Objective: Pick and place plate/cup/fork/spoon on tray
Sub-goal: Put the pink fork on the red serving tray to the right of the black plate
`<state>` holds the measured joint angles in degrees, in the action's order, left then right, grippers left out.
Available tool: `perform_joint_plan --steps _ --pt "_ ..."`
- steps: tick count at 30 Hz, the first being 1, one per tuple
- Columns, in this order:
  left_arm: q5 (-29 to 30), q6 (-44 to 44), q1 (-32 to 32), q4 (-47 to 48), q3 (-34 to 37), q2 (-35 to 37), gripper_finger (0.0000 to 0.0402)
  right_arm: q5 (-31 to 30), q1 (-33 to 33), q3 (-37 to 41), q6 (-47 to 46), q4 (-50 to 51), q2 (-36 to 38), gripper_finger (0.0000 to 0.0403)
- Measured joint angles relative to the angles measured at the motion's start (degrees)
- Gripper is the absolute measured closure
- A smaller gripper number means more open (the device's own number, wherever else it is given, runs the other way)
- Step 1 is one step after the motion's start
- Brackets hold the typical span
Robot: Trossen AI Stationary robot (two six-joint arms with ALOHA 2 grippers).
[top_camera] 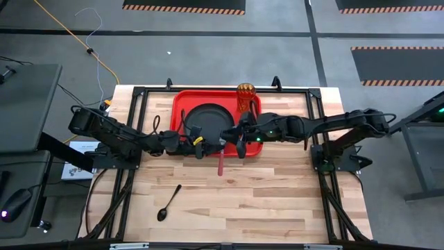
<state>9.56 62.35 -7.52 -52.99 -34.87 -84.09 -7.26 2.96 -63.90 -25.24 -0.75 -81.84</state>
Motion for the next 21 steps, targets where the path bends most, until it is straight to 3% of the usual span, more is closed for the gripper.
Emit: perform_joint_plan --steps 5,13,21 --pt "0.06 -0.02 0.02 0.12 0.0 0.0 0.0401 0.68 -0.84 0.0 -0.76 0.99 0.03 0.039" --pt "-0.25 -3.01 0.45 0.19 0.0 0.04 0.0374 4.21 -2.61 0.09 -2.74 2.66 1.3 0.0399" --pt "-8.33 -3.09 4.75 0.69 0.0 0.04 0.0267 4.37 -4.24 0.09 -0.05 15.18 8.39 0.0402"
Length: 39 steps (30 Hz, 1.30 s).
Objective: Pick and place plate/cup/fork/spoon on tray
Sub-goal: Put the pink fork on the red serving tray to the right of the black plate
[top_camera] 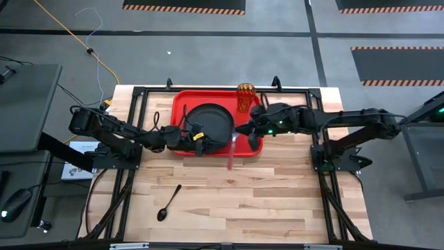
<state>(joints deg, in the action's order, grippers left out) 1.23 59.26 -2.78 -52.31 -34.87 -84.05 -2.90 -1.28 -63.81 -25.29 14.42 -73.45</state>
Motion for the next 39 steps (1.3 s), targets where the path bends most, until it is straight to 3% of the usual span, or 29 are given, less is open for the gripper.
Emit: perform_joint_plan --steps 7,12,15,18,20,23,26,34,39 --pt "-10.27 -5.1 7.65 -1.25 0.01 4.01 0.0209 -0.62 -0.36 1.22 4.44 17.84 6.71 0.0402" --pt "-16.02 -13.37 11.96 1.36 -3.84 13.18 0.0211 2.53 -2.41 14.0 -1.76 14.18 13.88 0.0402" --pt "-15.39 -25.16 12.12 17.13 -9.48 19.31 0.0214 5.45 -4.61 23.02 -7.25 7.15 18.12 0.0402" --pt "-8.36 -40.38 10.6 39.16 -17.12 23.0 0.0215 9.75 -8.16 29.33 -11.43 -0.11 20.65 0.0402" --pt "-3.16 -47.52 8.99 48.09 -21.13 23.72 0.0215 12.4 -10.99 31.38 -12.8 -3.88 20.83 0.0403" --pt "0.95 -51.89 7.37 49.83 -23.9 24.01 0.0215 16.48 -15.47 31.5 -11.73 -6.16 19.39 0.0403" --pt "2.33 -52.95 6.2 45.25 -24.25 24.11 0.0215 19.37 -20.25 29.96 -8.19 -5.62 16.29 0.0403" --pt "2.52 -51.98 4.16 41.65 -24.2 22.86 0.0215 25.86 -29.58 25.62 5.93 -6.45 3.5 0.0403" --pt "2.69 -51.33 3.01 41.39 -24.2 22.84 0.0215 29.98 -33.65 25.55 8.71 -11.98 -4.27 0.0403"
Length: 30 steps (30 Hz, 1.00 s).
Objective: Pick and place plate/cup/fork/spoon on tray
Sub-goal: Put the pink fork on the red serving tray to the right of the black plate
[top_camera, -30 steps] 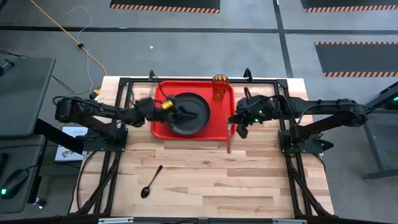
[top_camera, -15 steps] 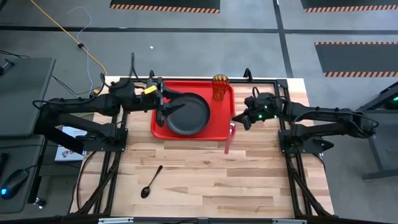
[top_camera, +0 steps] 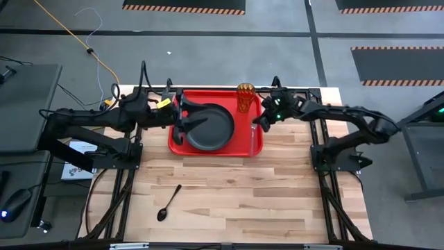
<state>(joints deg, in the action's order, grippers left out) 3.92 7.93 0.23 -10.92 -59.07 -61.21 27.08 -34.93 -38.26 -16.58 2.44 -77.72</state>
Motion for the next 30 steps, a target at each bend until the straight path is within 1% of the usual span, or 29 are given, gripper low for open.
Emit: perform_joint_plan --steps 5,10,16,20,30 --pt "0.0 0.45 -0.58 -2.1 0.0 0.0 0.0216 0.54 -2.92 -0.04 -0.25 -5.4 -5.95 0.0403" --pt "0.14 -0.05 -0.66 -3.63 0.0 0.0 0.0216 0.58 -4.71 -0.07 0.39 -6.43 -10.75 0.0403" --pt "2.67 -0.11 -0.66 -3.78 0.0 0.0 0.0216 -0.14 -5.34 -0.09 -0.27 -7.76 -15.07 0.0403" --pt "2.8 -0.1 -0.64 -3.83 0.02 0.0 0.0216 -1.12 -5.32 -0.09 -1.54 -7.51 -16.47 0.0402" --pt "2.89 -0.07 -0.64 -4.05 0.02 -0.02 0.0216 -5.73 -5.71 -0.09 -1.2 -8.12 -16.3 0.0402"
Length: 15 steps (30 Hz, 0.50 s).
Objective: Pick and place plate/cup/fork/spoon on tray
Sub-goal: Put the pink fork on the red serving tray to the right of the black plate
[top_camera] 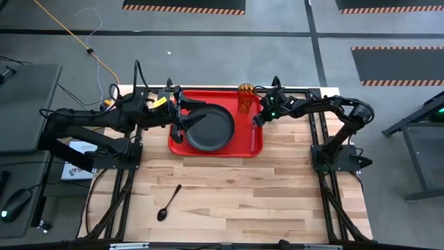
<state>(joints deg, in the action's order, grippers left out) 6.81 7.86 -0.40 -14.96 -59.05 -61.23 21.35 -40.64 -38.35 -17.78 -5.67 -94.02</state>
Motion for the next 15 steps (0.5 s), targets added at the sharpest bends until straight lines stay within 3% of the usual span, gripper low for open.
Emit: perform_joint_plan --steps 7,15 --pt "0.02 0.0 0.0 0.02 0.0 0.0 0.0216 -1.28 0.02 0.01 -0.18 -0.08 0.02 0.0387" --pt "0.09 0.0 0.0 0.02 0.0 0.0 0.0216 -3.53 0.02 0.07 -1.2 -0.35 0.11 0.0287"
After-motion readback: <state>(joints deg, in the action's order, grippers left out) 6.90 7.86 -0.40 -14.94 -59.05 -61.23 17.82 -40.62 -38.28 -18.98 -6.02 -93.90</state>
